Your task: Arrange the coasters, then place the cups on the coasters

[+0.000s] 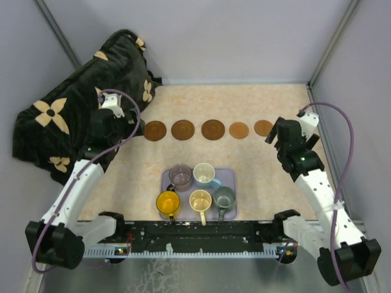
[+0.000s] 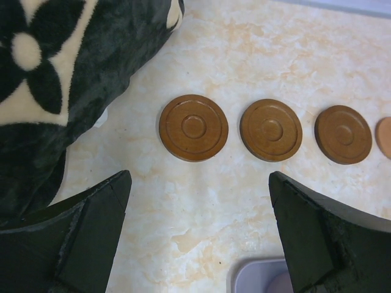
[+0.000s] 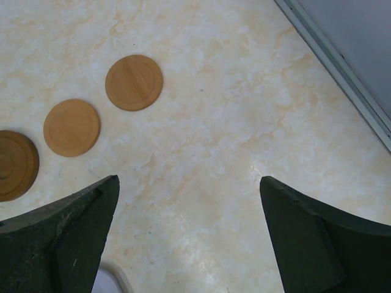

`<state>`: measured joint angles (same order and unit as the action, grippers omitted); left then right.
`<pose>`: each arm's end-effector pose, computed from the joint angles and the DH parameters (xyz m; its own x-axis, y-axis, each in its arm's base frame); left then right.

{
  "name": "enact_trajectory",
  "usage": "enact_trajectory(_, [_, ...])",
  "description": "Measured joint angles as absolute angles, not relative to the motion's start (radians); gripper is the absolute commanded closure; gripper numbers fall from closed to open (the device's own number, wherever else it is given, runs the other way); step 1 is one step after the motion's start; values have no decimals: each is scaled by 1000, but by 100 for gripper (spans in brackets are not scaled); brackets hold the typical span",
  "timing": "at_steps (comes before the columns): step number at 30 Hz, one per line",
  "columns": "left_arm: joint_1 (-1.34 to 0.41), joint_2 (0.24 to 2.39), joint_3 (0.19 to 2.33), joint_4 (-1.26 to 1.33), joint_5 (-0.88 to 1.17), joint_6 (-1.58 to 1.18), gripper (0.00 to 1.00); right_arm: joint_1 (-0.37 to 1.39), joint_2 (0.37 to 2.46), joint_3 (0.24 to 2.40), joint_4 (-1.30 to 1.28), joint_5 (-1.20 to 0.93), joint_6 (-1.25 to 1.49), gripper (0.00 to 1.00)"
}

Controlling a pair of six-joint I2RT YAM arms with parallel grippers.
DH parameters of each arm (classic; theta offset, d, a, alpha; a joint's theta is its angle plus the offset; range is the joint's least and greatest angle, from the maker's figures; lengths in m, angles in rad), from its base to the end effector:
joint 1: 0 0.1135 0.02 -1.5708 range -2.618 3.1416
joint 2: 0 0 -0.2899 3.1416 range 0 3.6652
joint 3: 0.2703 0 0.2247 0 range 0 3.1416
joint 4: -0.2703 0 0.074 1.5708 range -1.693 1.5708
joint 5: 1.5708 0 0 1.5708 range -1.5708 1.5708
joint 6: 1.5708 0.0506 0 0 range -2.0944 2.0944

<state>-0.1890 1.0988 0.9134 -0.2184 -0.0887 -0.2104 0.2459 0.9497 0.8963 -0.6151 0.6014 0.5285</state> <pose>0.2233 -0.0381 0.3419 -0.3998 -0.1353 -0.9066 0.0242 0.9871 -0.1580 0.1637 0.0116 0.3259 -0.4032 0.3275 -0.8545 0.5017 0.8600 0.0929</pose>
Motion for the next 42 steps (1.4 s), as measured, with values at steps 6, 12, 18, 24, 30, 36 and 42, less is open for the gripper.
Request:
enact_trajectory(6, [-189, 963, 881, -264, -76, -225, 0, 246, 852, 883, -660, 598, 534, 1])
enact_trajectory(12, [-189, 856, 810, -307, -13, -242, 0, 253, 812, 806, -726, 492, 536, 10])
enact_trajectory(18, [-197, 767, 758, -365, 38, -251, 0, 421, 773, 807, -817, 473, 585, 26])
enact_trajectory(24, [-208, 719, 754, -402, 55, -250, 0, 620, 833, 845, -875, 477, 632, 30])
enact_trajectory(30, [-211, 697, 744, -431, 58, -255, 0, 785, 943, 928, -926, 448, 629, 26])
enact_trajectory(36, [-212, 692, 732, -447, 59, -263, 0, 800, 967, 957, -899, 331, 553, 23])
enact_trajectory(42, [-212, 729, 729, -448, 68, -276, 0, 802, 1042, 957, -840, 227, 485, 26])
